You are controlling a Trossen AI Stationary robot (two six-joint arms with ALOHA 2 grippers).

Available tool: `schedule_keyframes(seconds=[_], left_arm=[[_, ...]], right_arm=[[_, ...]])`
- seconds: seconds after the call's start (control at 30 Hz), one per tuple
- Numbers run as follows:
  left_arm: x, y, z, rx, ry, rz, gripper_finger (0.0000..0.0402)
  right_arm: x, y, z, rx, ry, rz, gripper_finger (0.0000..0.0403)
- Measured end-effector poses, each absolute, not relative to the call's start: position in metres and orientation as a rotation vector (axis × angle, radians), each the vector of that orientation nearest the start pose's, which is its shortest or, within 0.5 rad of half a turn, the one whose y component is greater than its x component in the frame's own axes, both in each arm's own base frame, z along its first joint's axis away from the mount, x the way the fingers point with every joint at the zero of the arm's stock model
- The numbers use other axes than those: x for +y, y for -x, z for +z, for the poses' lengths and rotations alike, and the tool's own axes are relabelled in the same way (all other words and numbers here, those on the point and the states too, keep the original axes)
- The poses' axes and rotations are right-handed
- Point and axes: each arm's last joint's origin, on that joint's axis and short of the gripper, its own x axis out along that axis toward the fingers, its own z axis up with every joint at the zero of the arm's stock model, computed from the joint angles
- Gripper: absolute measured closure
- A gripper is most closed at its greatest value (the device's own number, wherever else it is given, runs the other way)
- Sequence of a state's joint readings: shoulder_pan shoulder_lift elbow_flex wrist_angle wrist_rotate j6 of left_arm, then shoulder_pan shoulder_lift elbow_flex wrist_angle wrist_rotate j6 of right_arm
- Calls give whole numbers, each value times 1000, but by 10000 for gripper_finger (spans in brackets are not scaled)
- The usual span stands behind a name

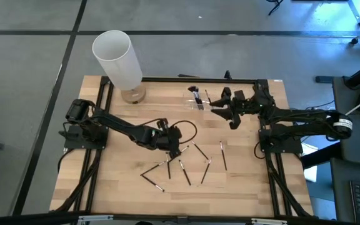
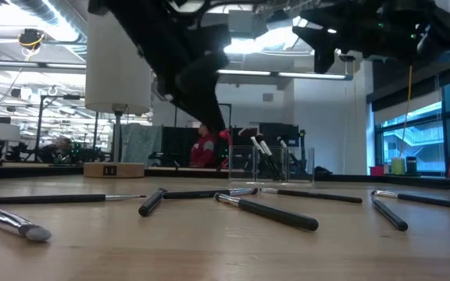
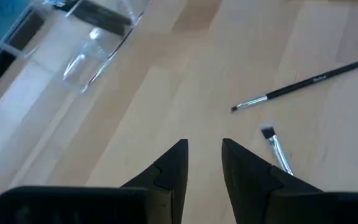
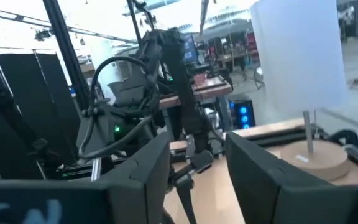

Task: Put items in baskets/containers
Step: Put the black eyeshadow brush into the transparent organizer

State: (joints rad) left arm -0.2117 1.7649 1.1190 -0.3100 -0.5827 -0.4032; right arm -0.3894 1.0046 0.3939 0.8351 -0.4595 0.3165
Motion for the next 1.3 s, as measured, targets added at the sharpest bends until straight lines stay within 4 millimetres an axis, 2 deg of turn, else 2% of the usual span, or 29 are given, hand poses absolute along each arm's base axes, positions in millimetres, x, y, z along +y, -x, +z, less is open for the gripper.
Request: schedule_keyframes(seconds=[0.2,0.43,0.8,1.0,1.2,1.3], left_arm=[[-52,-370,165,789,25,421,308],[-41,-373,150,874,72,364,311],[-43,-360,179,863,71,364,313],[-48,-362,183,805,72,390,313],[-47,-362,181,806,76,408,313],[-47,-362,182,798,68,428,314]], right_arm=[[-64,-198,253,-182,-263,77,270],[-64,-198,254,-185,-332,84,279],[-54,-197,266,-301,-320,156,279],[-52,-195,268,-316,-335,146,279],[-52,-197,266,-312,-355,61,279],[-55,-199,260,-237,-363,-143,279]])
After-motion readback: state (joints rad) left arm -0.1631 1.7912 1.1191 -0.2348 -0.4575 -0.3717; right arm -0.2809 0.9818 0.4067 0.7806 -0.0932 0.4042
